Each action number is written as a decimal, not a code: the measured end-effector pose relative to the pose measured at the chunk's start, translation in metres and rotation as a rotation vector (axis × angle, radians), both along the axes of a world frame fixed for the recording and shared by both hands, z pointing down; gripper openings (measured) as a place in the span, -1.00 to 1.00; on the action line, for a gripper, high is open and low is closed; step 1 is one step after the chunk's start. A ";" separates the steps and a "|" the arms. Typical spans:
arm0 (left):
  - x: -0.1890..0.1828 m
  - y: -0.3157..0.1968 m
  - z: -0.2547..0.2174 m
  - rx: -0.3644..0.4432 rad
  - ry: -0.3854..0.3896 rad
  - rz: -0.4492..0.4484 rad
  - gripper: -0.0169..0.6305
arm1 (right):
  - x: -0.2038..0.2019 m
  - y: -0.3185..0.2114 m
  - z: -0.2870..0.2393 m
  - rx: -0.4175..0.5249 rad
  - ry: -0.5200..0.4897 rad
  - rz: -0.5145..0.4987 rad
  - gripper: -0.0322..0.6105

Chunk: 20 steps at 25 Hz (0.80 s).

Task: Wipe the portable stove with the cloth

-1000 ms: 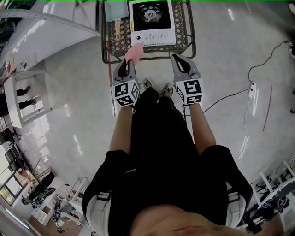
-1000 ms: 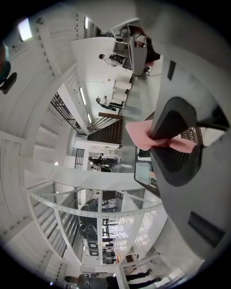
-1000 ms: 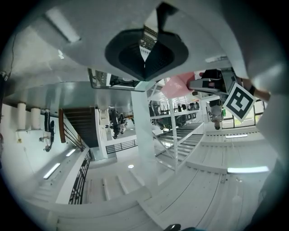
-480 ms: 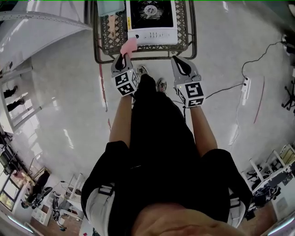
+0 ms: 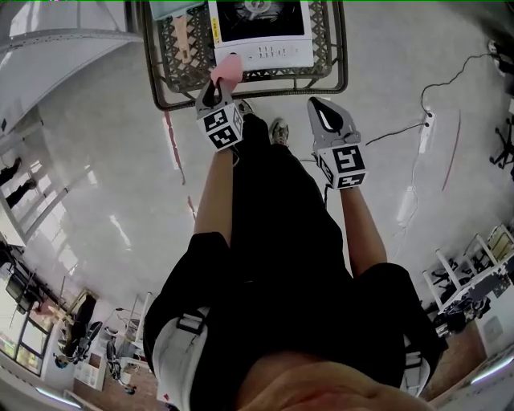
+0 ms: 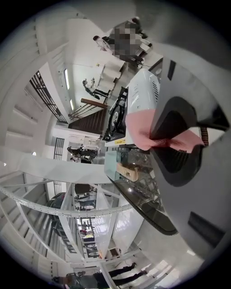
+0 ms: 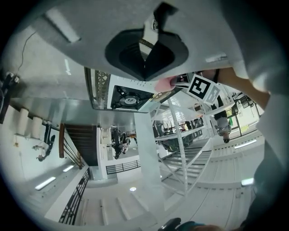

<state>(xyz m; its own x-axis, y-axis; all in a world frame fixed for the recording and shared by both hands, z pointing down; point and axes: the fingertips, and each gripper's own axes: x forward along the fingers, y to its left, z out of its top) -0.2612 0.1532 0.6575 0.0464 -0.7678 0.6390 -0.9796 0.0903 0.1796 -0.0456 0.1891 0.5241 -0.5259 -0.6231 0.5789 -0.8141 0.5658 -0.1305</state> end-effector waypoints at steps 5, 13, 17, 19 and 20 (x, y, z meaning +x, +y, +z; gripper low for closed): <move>0.004 -0.008 0.009 -0.021 0.023 0.026 -0.81 | -0.013 -0.002 0.006 -0.028 -0.002 0.016 -0.89; 0.018 -0.003 0.020 -0.052 0.057 0.141 -0.80 | -0.033 -0.017 0.006 -0.044 0.012 0.065 -0.89; 0.019 -0.005 0.024 -0.064 0.078 0.148 -0.80 | -0.044 -0.025 0.003 -0.038 0.003 0.081 -0.89; 0.019 -0.004 0.023 -0.073 0.089 0.133 -0.80 | -0.048 -0.027 0.004 -0.042 0.004 0.069 -0.89; 0.019 -0.004 0.023 -0.076 0.091 0.127 -0.80 | -0.049 -0.028 0.005 -0.043 0.005 0.064 -0.89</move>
